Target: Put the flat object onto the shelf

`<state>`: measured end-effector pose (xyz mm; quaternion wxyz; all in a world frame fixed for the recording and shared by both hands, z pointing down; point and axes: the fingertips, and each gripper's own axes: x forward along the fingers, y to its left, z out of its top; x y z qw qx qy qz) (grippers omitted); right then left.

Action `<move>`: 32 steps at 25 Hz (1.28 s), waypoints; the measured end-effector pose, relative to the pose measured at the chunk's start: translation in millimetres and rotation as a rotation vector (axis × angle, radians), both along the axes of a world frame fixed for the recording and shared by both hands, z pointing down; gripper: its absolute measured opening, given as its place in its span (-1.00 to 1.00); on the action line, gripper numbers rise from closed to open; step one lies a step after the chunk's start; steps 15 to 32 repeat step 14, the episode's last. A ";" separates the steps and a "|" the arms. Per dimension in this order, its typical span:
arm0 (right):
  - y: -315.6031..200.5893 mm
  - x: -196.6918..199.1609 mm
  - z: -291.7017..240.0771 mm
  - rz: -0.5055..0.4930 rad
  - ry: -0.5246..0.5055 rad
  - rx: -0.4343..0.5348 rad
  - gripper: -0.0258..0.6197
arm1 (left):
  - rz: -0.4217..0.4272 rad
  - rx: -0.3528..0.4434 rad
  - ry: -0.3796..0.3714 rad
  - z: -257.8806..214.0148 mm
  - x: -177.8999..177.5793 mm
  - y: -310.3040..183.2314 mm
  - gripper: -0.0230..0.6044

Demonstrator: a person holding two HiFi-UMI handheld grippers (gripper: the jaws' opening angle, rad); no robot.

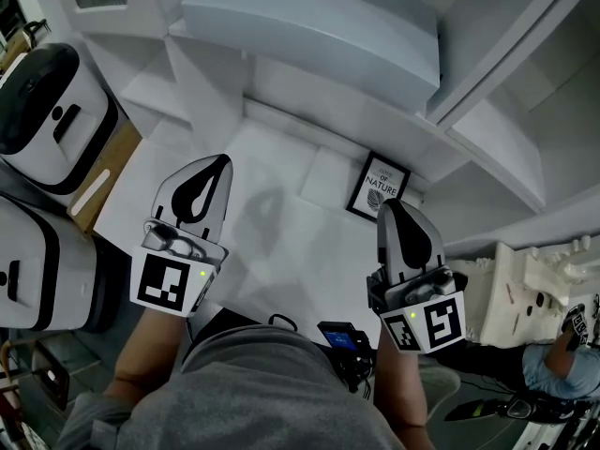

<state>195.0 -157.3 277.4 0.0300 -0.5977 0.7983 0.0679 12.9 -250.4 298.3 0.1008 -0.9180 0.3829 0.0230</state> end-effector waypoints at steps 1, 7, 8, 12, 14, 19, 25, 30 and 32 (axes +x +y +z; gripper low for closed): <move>-0.6 -0.7 -0.3 -0.001 -0.003 0.001 -0.83 | 0.001 0.002 -0.009 0.6 -0.5 0.0 -0.91; -2.6 -4.5 -3.7 -0.005 -0.013 0.012 -0.83 | -0.015 0.004 -0.011 -2.9 -6.6 -2.7 -0.91; -2.9 -4.8 -3.9 -0.004 -0.014 0.013 -0.83 | -0.017 0.003 -0.006 -3.9 -7.6 -3.1 -0.91; -4.1 -6.6 -4.1 -0.005 -0.016 0.013 -0.83 | -0.018 0.005 -0.021 -2.2 -9.3 -3.6 -0.91; -4.7 -7.5 -4.2 -0.006 -0.016 0.012 -0.83 | -0.021 0.003 -0.021 -1.9 -9.6 -3.8 -0.91; -4.7 -7.5 -4.2 -0.006 -0.016 0.012 -0.83 | -0.021 0.003 -0.021 -1.9 -9.6 -3.8 -0.91; -4.7 -7.5 -4.2 -0.006 -0.016 0.012 -0.83 | -0.021 0.003 -0.021 -1.9 -9.6 -3.8 -0.91; -4.7 -7.5 -4.2 -0.006 -0.016 0.012 -0.83 | -0.021 0.003 -0.021 -1.9 -9.6 -3.8 -0.91; -4.7 -7.5 -4.2 -0.006 -0.016 0.012 -0.83 | -0.021 0.003 -0.021 -1.9 -9.6 -3.8 -0.91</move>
